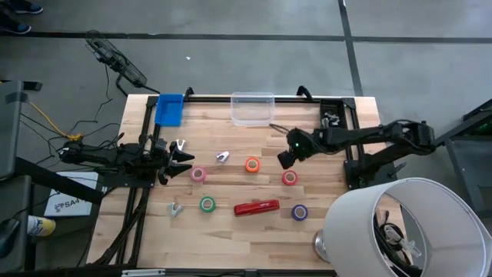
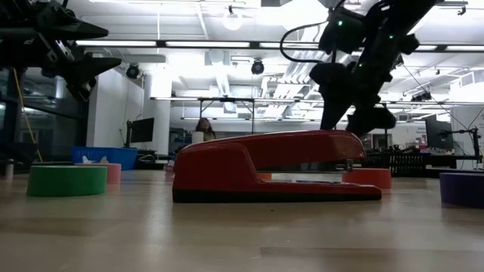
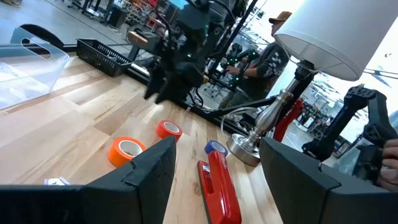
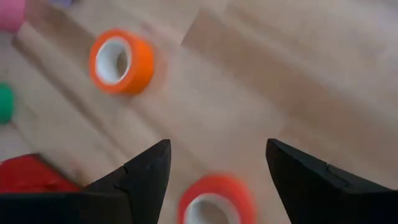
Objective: Pick and place Stapler, Stapler remover, tape
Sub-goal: Put the blue tape into the transparent bin
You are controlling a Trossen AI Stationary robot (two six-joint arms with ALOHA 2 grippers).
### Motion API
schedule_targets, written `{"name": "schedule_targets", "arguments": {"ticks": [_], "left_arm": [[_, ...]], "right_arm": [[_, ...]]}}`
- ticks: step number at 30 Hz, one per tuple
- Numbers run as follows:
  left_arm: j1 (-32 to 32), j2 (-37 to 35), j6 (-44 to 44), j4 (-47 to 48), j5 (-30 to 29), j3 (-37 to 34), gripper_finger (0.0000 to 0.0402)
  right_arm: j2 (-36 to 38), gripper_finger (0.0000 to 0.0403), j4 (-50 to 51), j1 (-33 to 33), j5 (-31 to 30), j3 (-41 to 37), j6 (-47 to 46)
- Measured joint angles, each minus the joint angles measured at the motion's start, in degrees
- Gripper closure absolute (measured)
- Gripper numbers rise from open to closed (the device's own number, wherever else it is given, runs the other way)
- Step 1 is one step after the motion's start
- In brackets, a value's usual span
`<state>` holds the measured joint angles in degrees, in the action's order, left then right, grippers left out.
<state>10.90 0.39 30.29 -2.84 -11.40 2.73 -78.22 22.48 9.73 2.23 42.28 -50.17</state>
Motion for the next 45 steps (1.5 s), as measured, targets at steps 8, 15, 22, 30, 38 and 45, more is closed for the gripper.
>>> {"name": "schedule_targets", "arguments": {"ticks": [8,15,22,30,38,45], "left_arm": [[0.0,0.0,0.0,0.0,0.0,0.0,0.0173],[0.0,0.0,0.0,0.0,0.0,0.0,0.0173],[0.0,0.0,0.0,0.0,0.0,0.0,0.0173],[0.0,0.0,0.0,0.0,0.0,0.0,0.0173],[0.0,0.0,0.0,0.0,0.0,0.0,0.0173],[0.0,0.0,0.0,0.0,0.0,0.0,0.0173]], "right_arm": [[0.0,0.0148,3.4,-9.3,4.5,0.0,-19.1],[0.0,0.0148,6.8,-15.7,6.2,0.0,-31.4],[0.0,0.0148,9.9,-21.6,10.9,0.0,-37.8],[0.0,0.0148,13.5,-27.5,12.6,0.0,-44.7],[-2.5,0.0148,12.8,-32.0,12.1,0.0,-49.3],[-6.6,0.0148,10.1,-32.8,11.1,0.0,-49.5]]}}
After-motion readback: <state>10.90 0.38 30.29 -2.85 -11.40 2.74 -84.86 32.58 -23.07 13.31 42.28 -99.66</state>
